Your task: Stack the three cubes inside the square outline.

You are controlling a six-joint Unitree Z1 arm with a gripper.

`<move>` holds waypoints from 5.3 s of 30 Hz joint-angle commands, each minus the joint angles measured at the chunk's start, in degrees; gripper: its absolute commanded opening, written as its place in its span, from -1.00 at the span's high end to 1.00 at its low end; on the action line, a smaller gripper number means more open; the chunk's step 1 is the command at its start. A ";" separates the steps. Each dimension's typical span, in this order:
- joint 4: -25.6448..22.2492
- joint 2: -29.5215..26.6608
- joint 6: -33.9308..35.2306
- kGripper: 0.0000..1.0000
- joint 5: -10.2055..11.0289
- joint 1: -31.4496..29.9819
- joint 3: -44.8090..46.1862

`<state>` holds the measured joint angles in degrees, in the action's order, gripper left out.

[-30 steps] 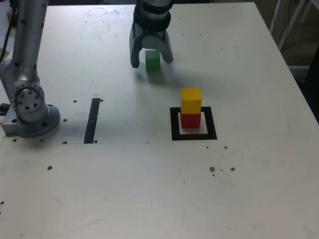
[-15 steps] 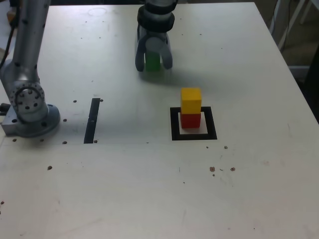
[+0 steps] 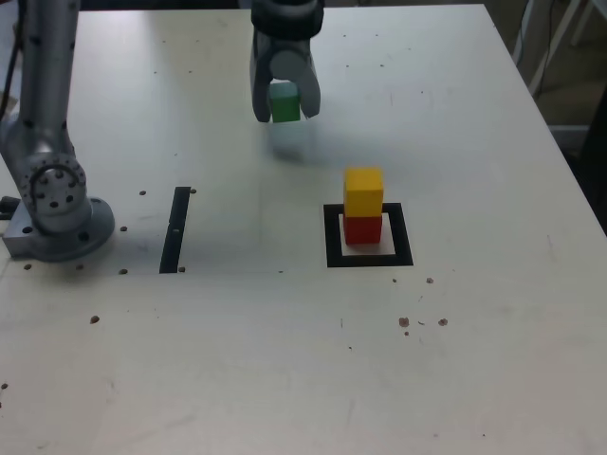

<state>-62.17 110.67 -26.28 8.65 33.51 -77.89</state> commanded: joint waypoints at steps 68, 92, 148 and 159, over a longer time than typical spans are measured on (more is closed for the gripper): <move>-25.67 3.65 24.78 0.61 -4.29 -38.44 -24.50; -22.40 6.81 25.97 0.52 -2.47 -38.31 -23.79; -26.13 -22.16 21.53 -0.99 -2.43 -37.15 -4.39; -16.19 -27.19 21.53 -0.99 -3.49 -36.46 14.07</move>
<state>-78.70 84.08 -4.66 5.21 -3.22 -64.29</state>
